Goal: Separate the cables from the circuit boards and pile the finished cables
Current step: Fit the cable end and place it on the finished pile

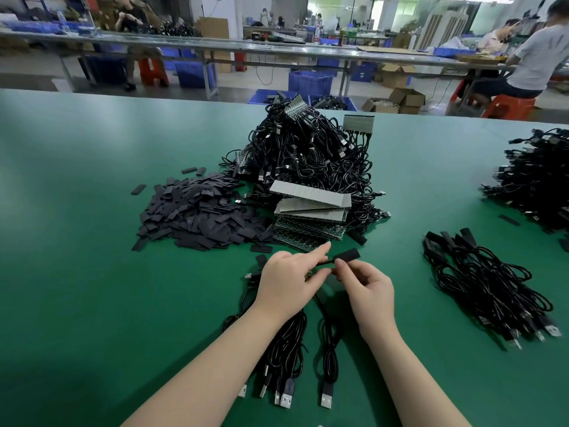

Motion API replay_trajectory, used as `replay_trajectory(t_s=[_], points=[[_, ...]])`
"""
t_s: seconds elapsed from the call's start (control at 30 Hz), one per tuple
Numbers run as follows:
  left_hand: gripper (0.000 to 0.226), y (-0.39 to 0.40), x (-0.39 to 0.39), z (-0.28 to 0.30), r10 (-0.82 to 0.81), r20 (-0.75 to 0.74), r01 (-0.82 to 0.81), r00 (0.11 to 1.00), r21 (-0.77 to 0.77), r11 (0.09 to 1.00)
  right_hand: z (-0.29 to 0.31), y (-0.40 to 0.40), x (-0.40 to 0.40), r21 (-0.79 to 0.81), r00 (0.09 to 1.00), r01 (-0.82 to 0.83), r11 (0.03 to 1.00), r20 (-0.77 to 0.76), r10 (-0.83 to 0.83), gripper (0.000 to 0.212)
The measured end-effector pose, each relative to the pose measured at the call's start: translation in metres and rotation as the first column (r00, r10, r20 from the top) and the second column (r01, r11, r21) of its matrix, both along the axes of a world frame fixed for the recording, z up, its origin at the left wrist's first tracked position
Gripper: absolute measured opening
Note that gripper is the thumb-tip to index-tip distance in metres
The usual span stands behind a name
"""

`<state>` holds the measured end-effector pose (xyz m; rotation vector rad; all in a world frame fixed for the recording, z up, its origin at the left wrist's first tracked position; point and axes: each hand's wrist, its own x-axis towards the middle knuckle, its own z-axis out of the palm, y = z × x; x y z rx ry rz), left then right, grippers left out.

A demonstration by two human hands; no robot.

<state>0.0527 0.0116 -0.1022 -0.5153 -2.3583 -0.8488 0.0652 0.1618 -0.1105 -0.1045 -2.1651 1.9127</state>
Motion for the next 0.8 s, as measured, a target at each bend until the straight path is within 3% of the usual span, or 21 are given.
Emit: replay_trajectory(t_s=[0.17, 0.37, 0.47, 0.57, 0.7, 0.8], points=[[0.015, 0.001, -0.001, -0.001, 0.074, 0.048, -0.074, 0.996, -0.003, 0.997, 0.003, 0.001, 0.001, -0.189, 0.995, 0.095, 0.977, 0.000, -0.097, 0.014], [0.013, 0.000, -0.001, -0.001, 0.011, 0.060, -0.012, 0.998, 0.008, 1.000, 0.002, -0.003, 0.002, -0.015, 0.999, -0.039, 0.999, 0.013, 0.039, 0.016], [0.016, 0.000, 0.000, 0.000, -0.022, 0.069, 0.020, 0.997, 0.025, 0.999, 0.001, -0.003, 0.001, 0.000, 1.000, -0.020, 1.000, -0.009, 0.020, 0.018], [0.027, 0.001, 0.000, 0.004, -0.009, 0.036, 0.007, 0.999, 0.053, 0.999, 0.003, -0.003, 0.000, -0.132, 0.999, 0.047, 0.990, -0.004, -0.048, 0.010], [0.044, -0.002, 0.001, 0.006, 0.040, 0.103, -0.052, 0.994, 0.119, 0.991, 0.022, 0.009, -0.004, -0.340, 0.980, 0.187, 0.922, 0.007, -0.197, 0.016], [0.039, -0.001, 0.001, 0.005, 0.057, 0.130, -0.072, 0.990, 0.115, 0.991, 0.050, 0.040, -0.005, -0.339, 0.935, 0.288, 0.895, -0.102, -0.339, 0.015]])
